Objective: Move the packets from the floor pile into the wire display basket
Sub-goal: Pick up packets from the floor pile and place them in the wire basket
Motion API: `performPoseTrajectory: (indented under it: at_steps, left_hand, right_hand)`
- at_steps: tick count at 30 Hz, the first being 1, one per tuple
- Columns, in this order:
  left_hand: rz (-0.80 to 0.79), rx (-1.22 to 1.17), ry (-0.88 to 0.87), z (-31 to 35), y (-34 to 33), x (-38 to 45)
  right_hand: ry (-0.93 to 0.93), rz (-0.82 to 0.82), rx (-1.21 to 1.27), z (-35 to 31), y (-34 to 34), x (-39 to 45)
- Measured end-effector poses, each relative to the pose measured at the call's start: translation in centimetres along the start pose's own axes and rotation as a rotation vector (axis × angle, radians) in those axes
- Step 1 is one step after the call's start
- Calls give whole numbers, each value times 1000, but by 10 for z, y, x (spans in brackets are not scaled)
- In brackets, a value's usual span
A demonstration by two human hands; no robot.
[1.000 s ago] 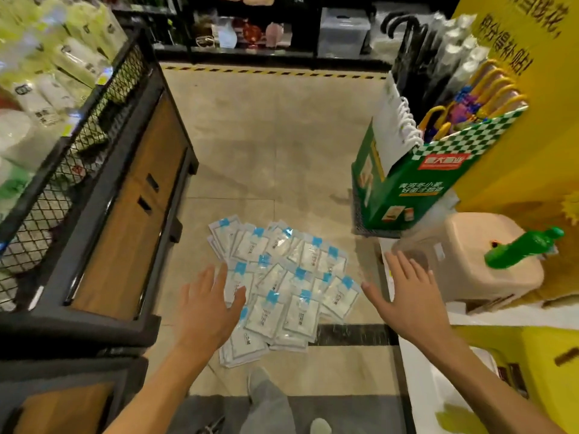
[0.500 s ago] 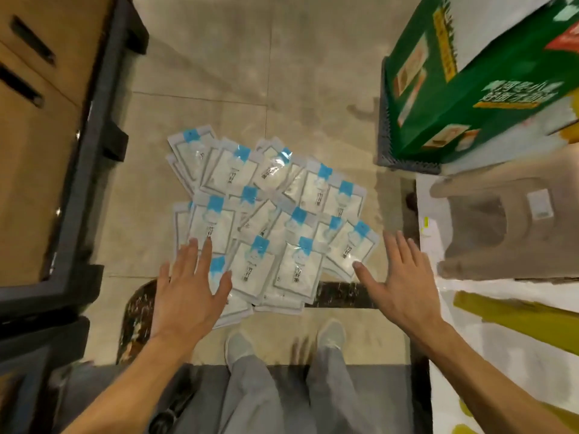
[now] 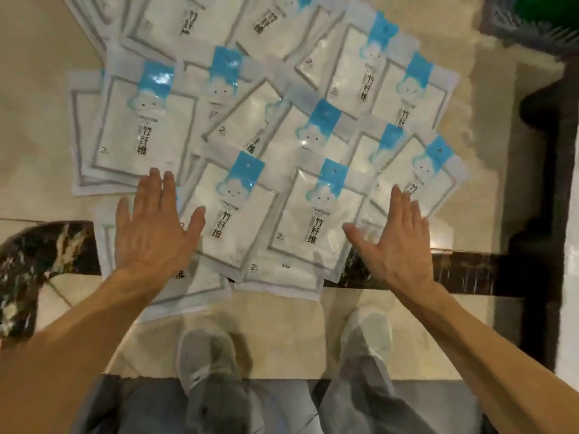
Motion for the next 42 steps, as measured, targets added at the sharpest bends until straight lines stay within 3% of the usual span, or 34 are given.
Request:
performPoseTrajectory:
  at_steps: [6, 10, 14, 18, 23, 26, 29, 35, 42]
  left_hand:
    - [73, -20, 60, -30, -84, 38]
    - [204, -141, 44, -35, -100, 42]
    - [322, -335, 45, -36, -93, 40]
    - [335, -531, 130, -43, -79, 38]
    - [337, -482, 199, -35, -38, 23]
    - [186, -745, 229, -29, -32, 14]
    - [67, -1060, 256, -25, -29, 2]
    - [85, -1273, 344, -28, 53, -32]
    - [167, -1398, 366, -17, 227, -88]
  right_hand:
    - [-101, 0, 105, 5, -100, 46]
    - [-125, 80, 261, 9, -118, 56]
    - [-132, 109, 493, 15, -117, 58]
    - [-214, 119, 624, 20, -111, 62]
    - [-268, 77, 863, 30, -91, 66]
    - [-278, -89, 1148, 23, -70, 55]
    - [-311, -210, 1209, 18, -44, 39]
    - [-334, -376, 1221, -6, 52, 8]
    - [-168, -514, 1209, -82, 227, -46]
Point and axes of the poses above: each hand's wrist, its own x-axis towards the middle knuckle, its own y-axis out of the back of the hand, z = x × y, the point moved 10 cm from there along x, towards the middle knuckle, and after that the axes turned 8 degrees about -y, right-handed, at the moved point
